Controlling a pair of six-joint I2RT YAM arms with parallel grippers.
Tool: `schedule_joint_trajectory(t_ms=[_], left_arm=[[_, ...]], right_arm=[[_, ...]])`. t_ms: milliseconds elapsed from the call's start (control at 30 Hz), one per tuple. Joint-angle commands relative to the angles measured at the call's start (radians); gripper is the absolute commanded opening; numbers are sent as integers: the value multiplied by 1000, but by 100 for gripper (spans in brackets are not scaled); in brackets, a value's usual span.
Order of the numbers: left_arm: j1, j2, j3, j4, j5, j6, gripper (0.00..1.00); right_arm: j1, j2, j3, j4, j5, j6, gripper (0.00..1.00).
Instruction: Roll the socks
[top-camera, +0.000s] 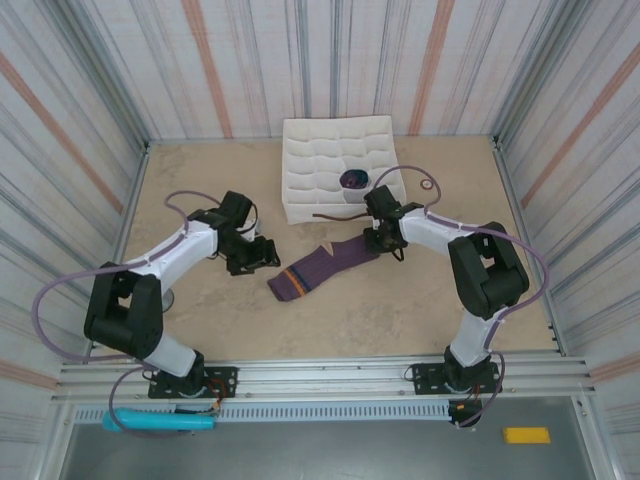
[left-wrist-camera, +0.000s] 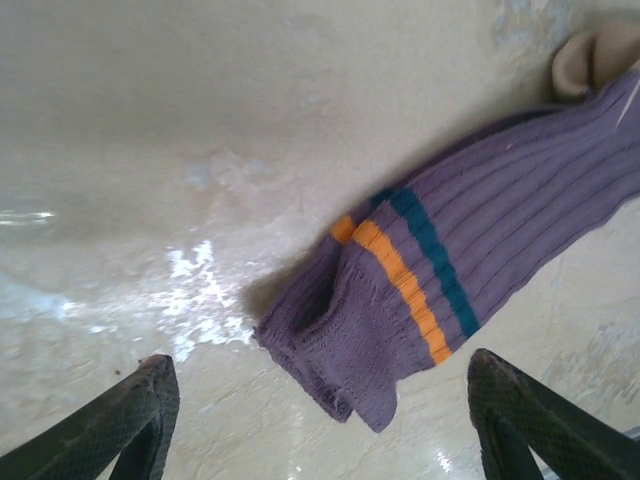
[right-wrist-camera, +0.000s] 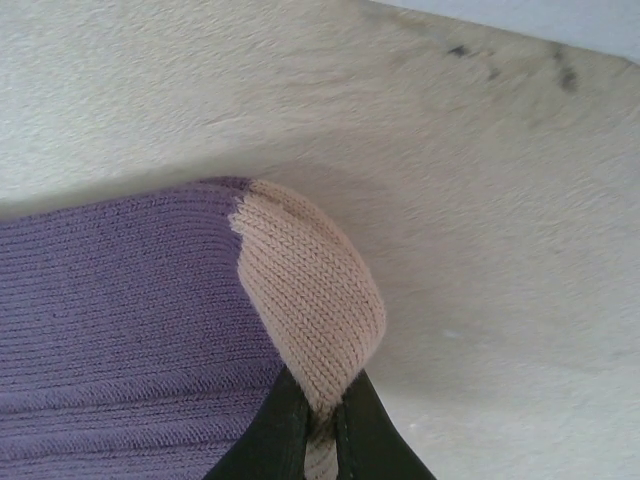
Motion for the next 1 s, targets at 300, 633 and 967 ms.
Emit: schedule_joint_trajectory(t_ms=[300, 633, 967], left_arm=[[-10, -3, -57, -29, 36, -55, 61], [-13, 46, -121, 113, 131, -183, 60], [-21, 113, -127, 158, 70, -203, 51]], right_arm=[[-2, -50, 58, -66, -36, -6, 74], [171, -229, -50, -114, 10, 83, 82], [312, -395, -161, -104, 4, 226, 81]])
